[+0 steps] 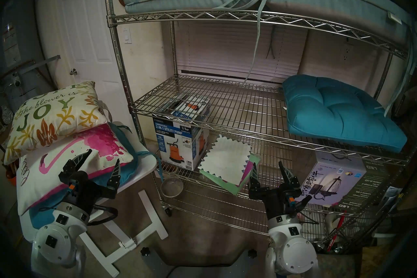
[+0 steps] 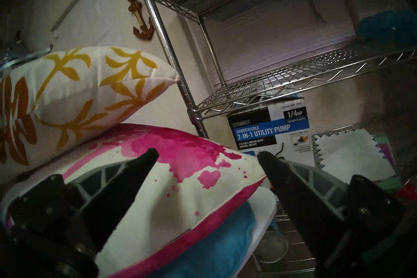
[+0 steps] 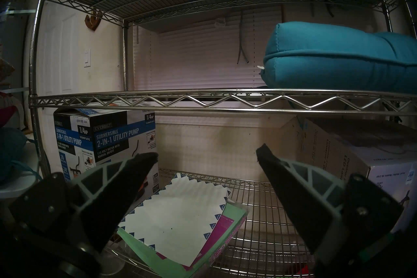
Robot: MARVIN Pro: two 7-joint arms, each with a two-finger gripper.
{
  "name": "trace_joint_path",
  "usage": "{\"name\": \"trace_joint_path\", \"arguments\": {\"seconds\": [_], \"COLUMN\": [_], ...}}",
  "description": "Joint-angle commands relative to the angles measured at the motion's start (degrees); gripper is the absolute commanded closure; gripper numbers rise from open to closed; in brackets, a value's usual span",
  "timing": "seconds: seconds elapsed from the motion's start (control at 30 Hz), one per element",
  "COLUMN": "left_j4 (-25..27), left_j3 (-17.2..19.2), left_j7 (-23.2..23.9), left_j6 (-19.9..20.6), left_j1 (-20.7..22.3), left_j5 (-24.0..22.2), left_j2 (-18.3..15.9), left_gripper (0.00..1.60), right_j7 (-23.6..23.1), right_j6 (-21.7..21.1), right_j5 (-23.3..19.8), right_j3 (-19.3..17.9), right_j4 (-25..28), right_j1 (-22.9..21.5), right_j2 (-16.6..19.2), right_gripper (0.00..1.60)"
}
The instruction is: Put cushion on the shelf
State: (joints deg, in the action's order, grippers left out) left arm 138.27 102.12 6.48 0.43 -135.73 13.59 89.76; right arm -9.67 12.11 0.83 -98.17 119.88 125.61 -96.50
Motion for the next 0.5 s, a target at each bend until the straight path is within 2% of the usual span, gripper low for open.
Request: {"name": "trace_joint_path", "arguments": {"seconds": [0.0, 0.27, 0.47], "left_j4": [1.7, 1.7, 1.7], "left_j3": [2.1, 5.2, 5.2], "left_j7": [-3.2, -5.4, -5.9], "left_j6": [-1.9, -3.4, -4.0], "left_j1": [2.2, 3.2, 2.5], "left_j5": [3.5, 9.8, 15.6], "left_j2": [-0.2, -2.1, -3.4], "left_gripper": [0.00, 0.00, 0.00], "right_j7": [0.0, 0.0, 0.0], "right_j6": [0.2, 0.3, 0.3], "right_j5": [0.0, 0.0, 0.0], "right_j3": [0.0, 0.0, 0.0], "right_j4": [1.1, 1.0, 1.0], "right_j1": [-0.2, -0.2, -0.2], "right_j2": [0.0, 0.0, 0.0], "right_gripper": [0.00, 0.00, 0.00]}}
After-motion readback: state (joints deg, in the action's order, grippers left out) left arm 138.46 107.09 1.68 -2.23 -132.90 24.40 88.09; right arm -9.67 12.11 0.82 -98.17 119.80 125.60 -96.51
